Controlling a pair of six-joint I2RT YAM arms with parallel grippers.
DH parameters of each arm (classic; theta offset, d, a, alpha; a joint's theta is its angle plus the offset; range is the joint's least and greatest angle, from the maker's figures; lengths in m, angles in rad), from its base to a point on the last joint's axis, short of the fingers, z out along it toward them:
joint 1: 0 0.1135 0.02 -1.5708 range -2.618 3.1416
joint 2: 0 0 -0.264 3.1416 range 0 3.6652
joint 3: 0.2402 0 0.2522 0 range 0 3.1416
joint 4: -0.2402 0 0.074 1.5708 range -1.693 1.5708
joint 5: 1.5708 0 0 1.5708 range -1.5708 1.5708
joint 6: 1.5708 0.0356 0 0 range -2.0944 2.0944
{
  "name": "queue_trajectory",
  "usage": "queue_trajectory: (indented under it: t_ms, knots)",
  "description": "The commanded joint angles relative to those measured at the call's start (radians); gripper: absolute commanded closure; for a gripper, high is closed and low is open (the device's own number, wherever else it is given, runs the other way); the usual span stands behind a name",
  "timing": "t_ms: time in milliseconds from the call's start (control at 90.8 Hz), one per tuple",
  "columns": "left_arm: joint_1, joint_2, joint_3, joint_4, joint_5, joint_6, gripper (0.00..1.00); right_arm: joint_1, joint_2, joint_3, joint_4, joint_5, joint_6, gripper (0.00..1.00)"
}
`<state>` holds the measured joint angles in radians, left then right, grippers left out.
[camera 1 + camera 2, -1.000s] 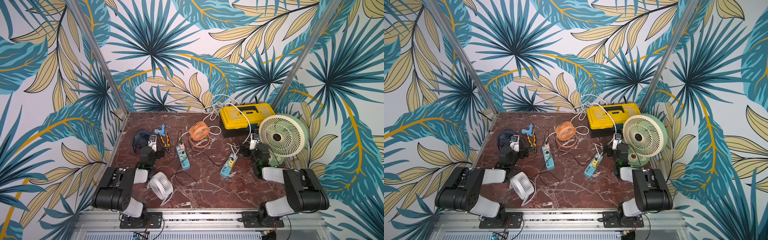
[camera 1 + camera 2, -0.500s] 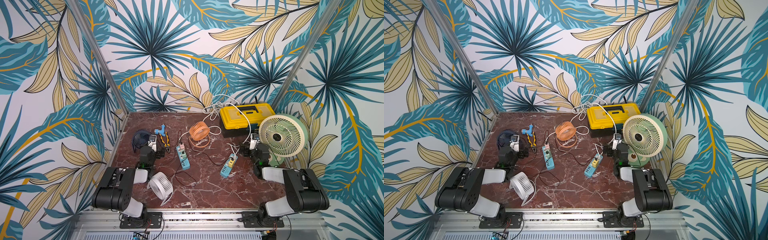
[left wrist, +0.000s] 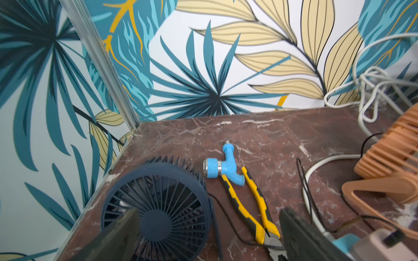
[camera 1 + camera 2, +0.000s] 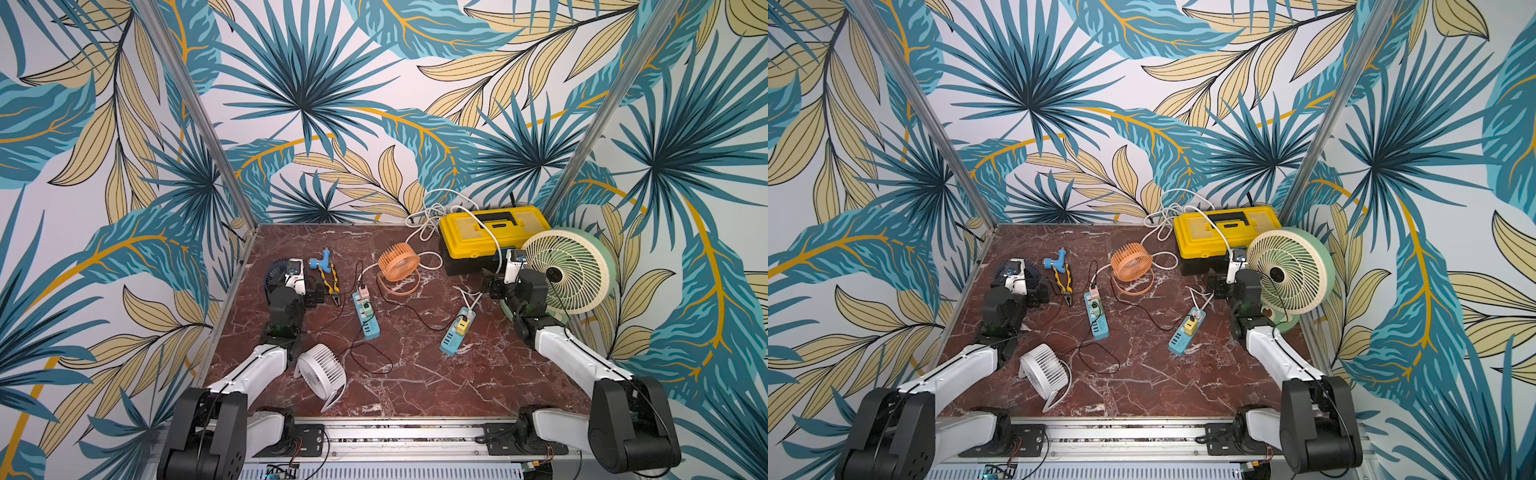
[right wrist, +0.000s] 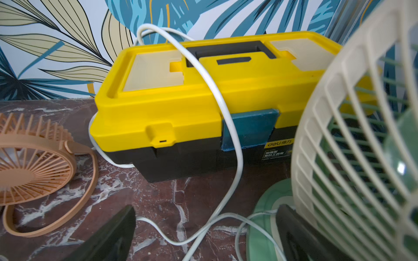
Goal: Unplug the desk fan from the power strip
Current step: Remove the plug from the socket.
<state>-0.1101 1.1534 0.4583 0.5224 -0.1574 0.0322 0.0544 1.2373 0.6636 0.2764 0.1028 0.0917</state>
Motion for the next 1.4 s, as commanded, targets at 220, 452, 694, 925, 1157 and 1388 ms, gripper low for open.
queue_trajectory:
  t_ms: [220, 452, 694, 925, 1157, 1388]
  knots:
    - [-0.083, -0.069, 0.245, -0.336, 0.139, -0.13, 0.0, 0.136, -0.046, 0.242, -0.722, 0.16, 0.352, 0.0]
    - [-0.124, -0.059, 0.309, -0.365, 0.23, -0.188, 0.0, 0.329, -0.035, 0.326, -0.902, 0.292, 0.624, 0.01]
    - [-0.188, -0.007, 0.323, -0.362, 0.245, -0.207, 0.0, 0.485, 0.084, 0.391, -1.013, 0.406, 0.899, 0.01]
    - [-0.224, 0.036, 0.321, -0.358, 0.27, -0.223, 0.0, 0.54, 0.106, 0.311, -0.96, 0.435, 1.048, 0.1]
    - [-0.255, 0.091, 0.332, -0.338, 0.316, -0.267, 0.0, 0.566, 0.176, 0.302, -0.962, 0.419, 1.094, 0.17]
    - [-0.32, 0.174, 0.362, -0.325, 0.313, -0.281, 0.0, 0.602, 0.22, 0.294, -0.991, 0.451, 1.131, 0.18]
